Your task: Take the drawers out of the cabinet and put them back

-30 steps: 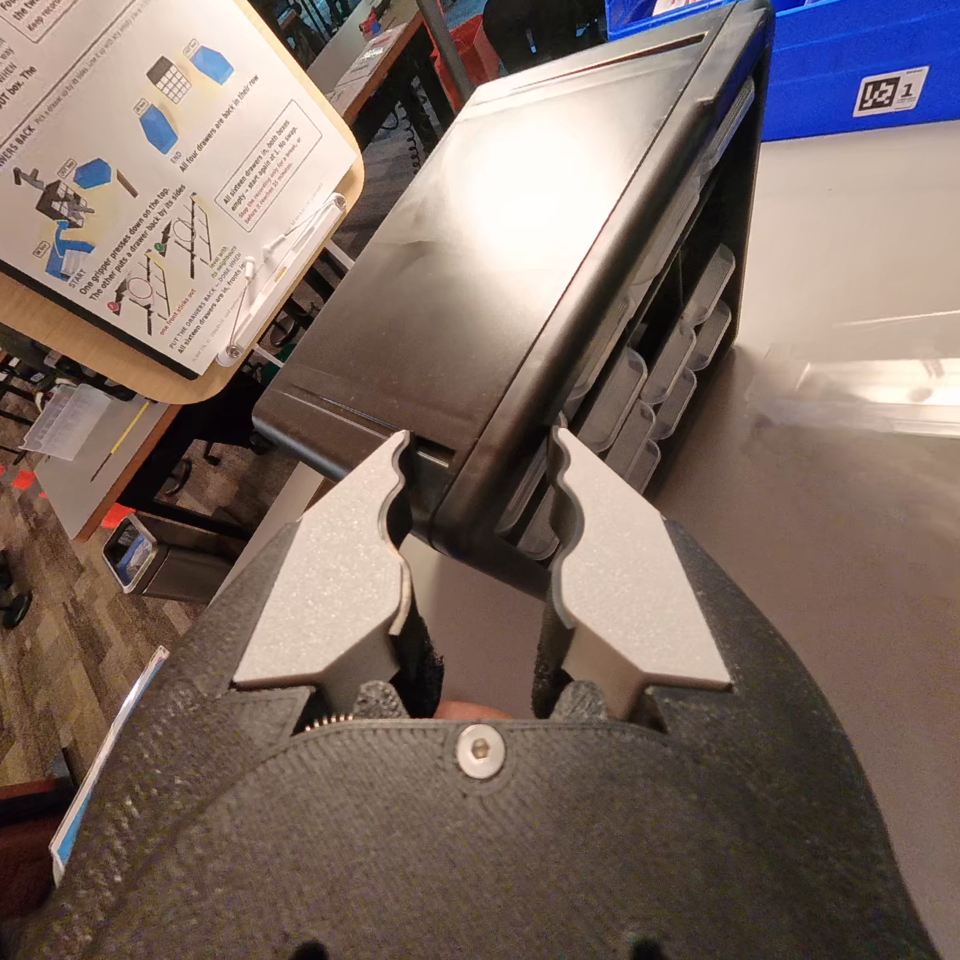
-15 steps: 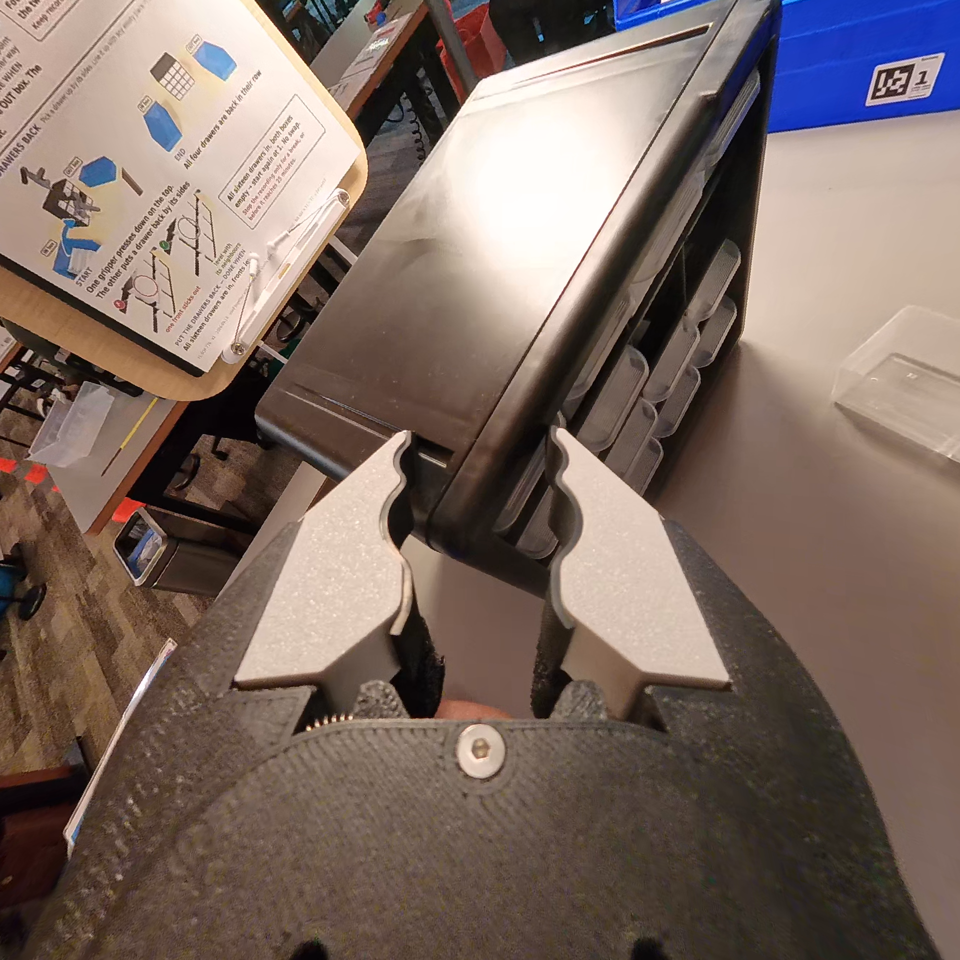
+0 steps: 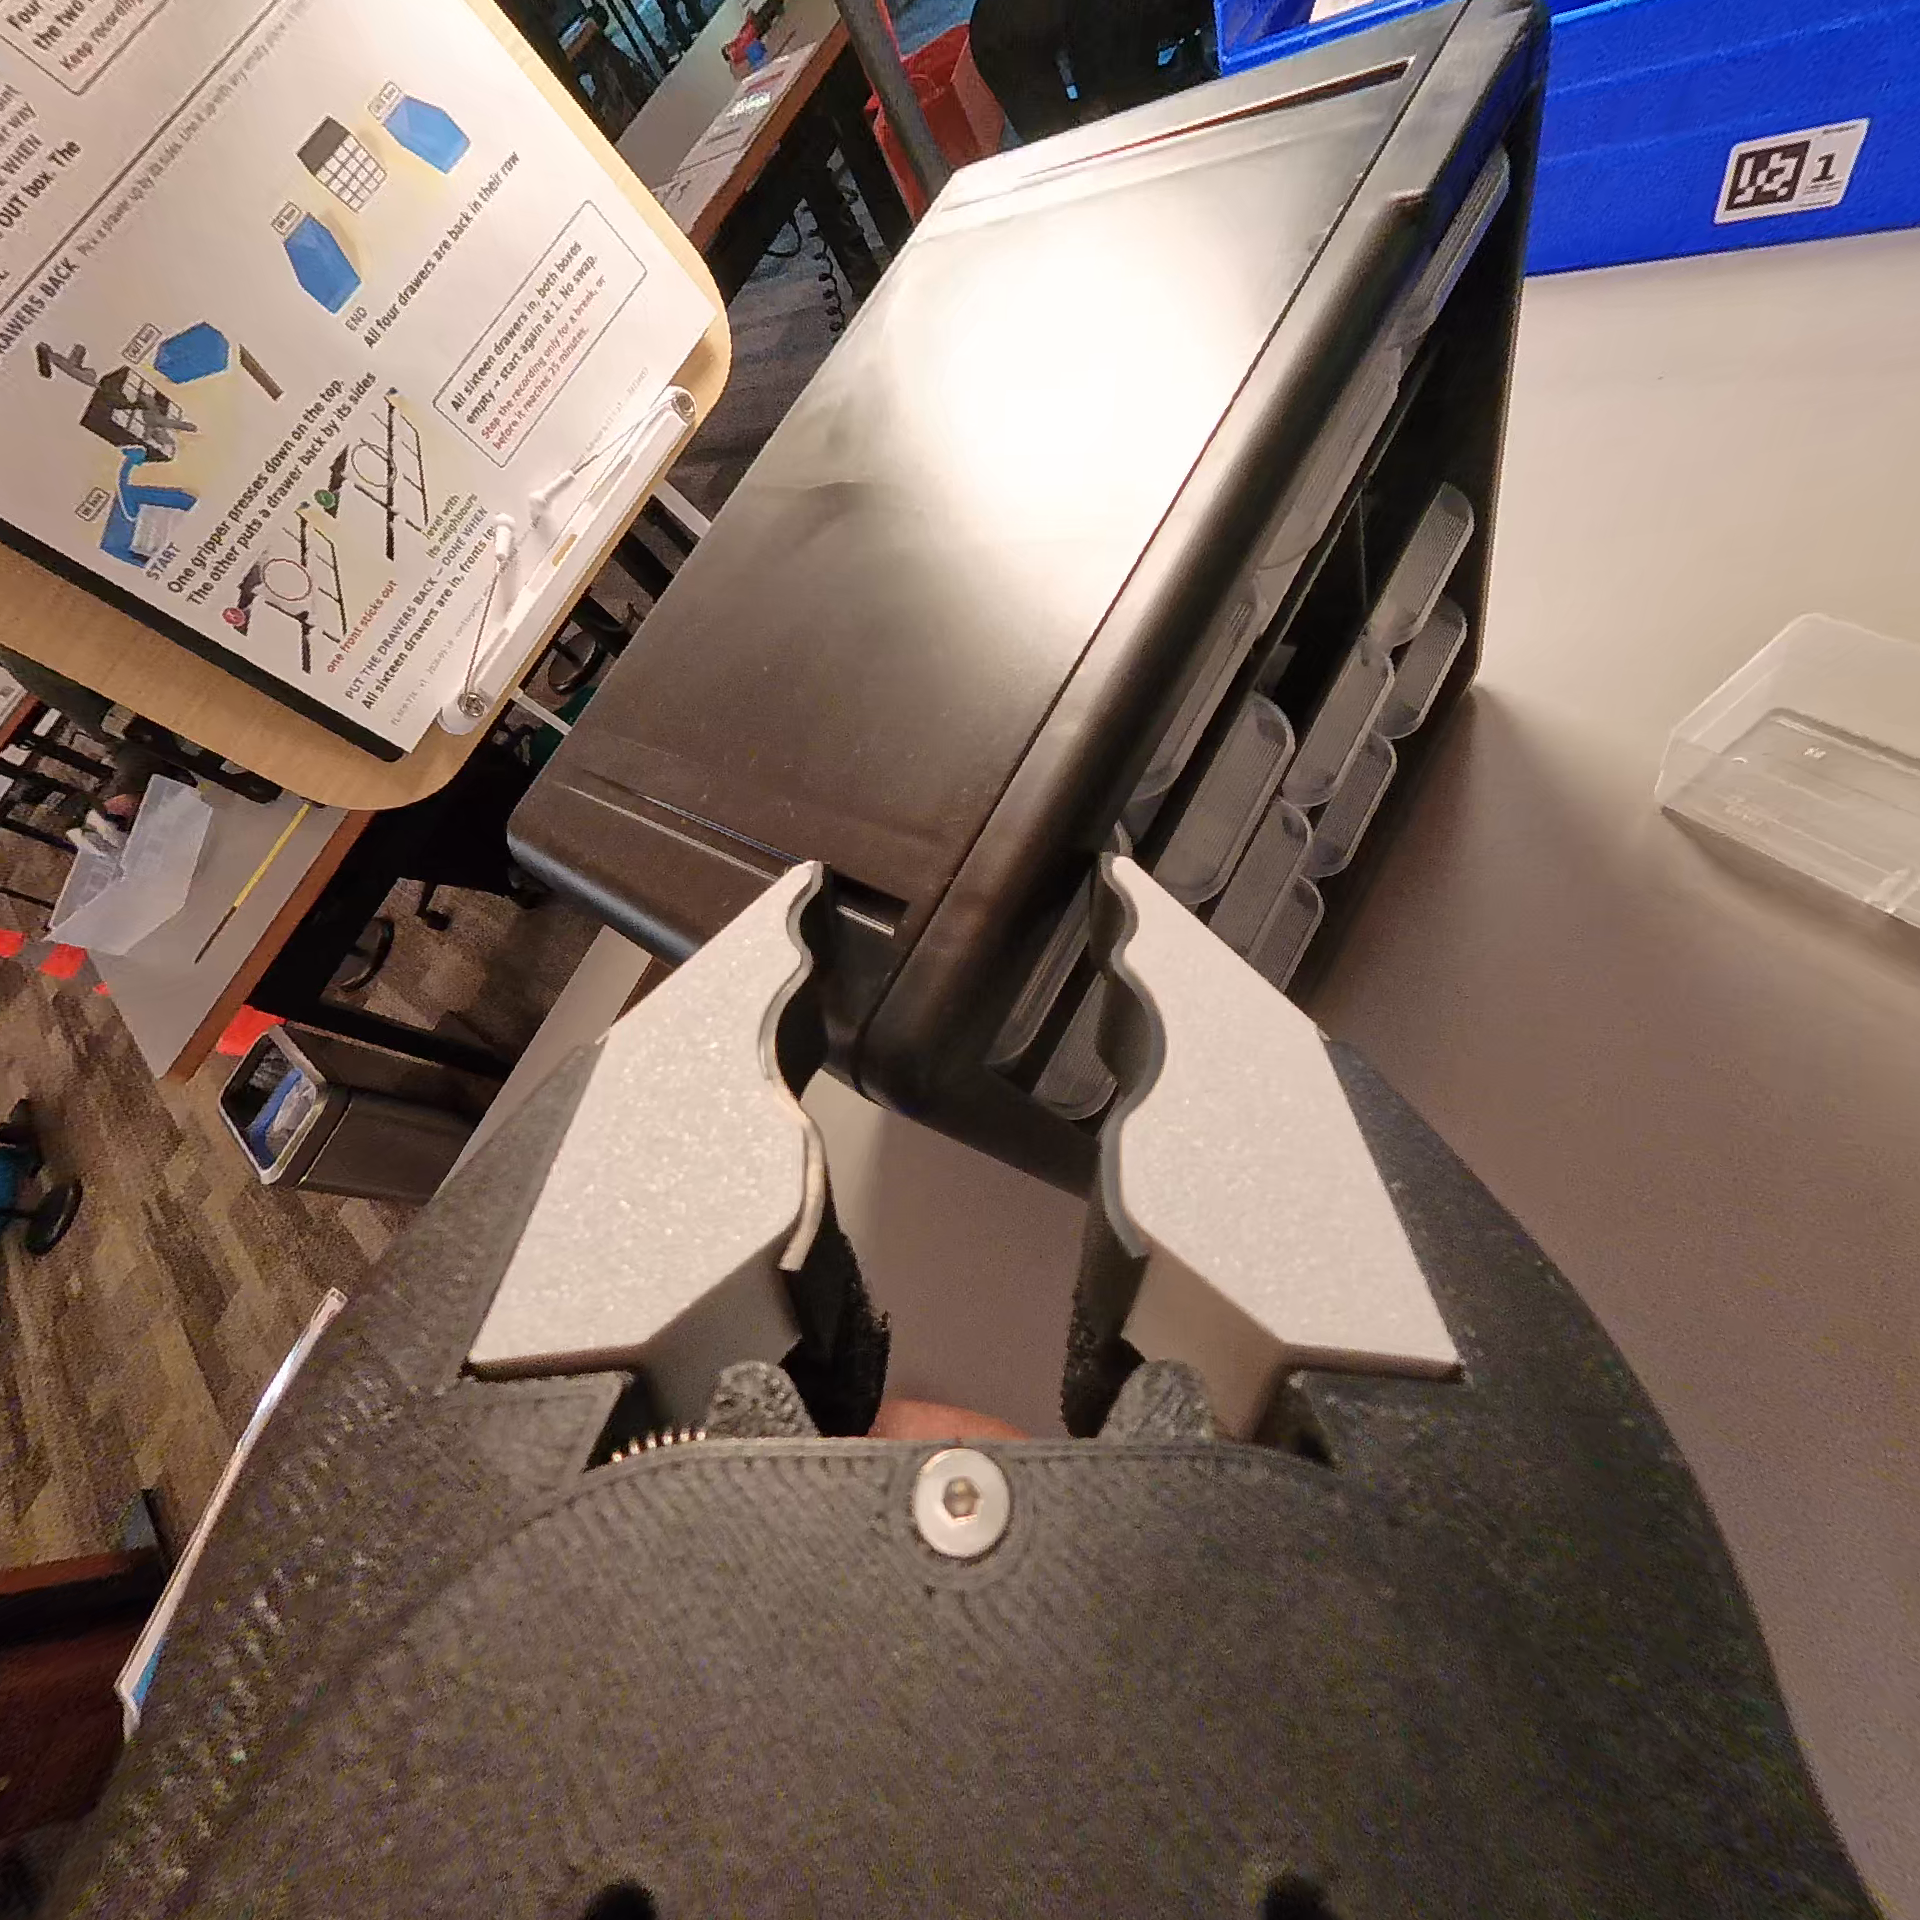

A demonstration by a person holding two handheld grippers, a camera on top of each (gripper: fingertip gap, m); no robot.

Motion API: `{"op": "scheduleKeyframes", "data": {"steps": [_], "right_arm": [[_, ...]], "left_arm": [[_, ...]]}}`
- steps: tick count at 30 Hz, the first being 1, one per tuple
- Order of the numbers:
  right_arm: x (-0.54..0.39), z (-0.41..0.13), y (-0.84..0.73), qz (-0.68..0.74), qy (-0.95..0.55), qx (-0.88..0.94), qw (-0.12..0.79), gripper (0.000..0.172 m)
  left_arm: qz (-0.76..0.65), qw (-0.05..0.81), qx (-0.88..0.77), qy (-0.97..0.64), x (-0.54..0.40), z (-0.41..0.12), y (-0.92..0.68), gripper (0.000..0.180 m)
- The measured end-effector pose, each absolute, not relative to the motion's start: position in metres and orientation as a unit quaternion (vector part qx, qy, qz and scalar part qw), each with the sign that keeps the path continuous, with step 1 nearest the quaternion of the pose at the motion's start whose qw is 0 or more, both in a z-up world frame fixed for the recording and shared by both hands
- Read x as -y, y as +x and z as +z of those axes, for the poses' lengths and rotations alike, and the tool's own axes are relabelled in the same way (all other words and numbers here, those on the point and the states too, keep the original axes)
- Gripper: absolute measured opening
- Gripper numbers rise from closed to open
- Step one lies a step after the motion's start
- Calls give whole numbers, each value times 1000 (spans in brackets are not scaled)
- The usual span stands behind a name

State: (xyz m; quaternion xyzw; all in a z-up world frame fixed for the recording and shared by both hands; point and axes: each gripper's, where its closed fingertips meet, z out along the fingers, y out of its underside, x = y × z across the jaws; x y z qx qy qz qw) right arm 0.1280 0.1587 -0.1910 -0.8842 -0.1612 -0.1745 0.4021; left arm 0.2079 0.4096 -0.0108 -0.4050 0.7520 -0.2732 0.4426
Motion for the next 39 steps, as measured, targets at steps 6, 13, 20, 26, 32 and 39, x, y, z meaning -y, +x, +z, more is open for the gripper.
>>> {"op": "scheduleKeyframes", "data": {"steps": [6,13,20,26,32,39], "right_arm": [[-156,-157,133,-168,-860,134,462,19],[-94,-31,222,-220,-790,-9,572,20],[-2,-16,377,-278,-818,-157,479,20],[16,-116,460,-227,-868,-227,378,20],[6,-168,482,-234,-895,-204,320,21],[1,-167,483,-234,-897,-187,325,32]], "left_arm": [[-272,443,-752,-405,-410,-11,208,50],[-273,443,-752,-406,-410,-11,208,50],[-269,444,-752,-406,-410,-11,208,50],[-269,444,-752,-406,-410,-11,208,50],[-271,444,-752,-406,-410,-11,207,50],[-271,443,-753,-405,-410,-11,207,50]]}}
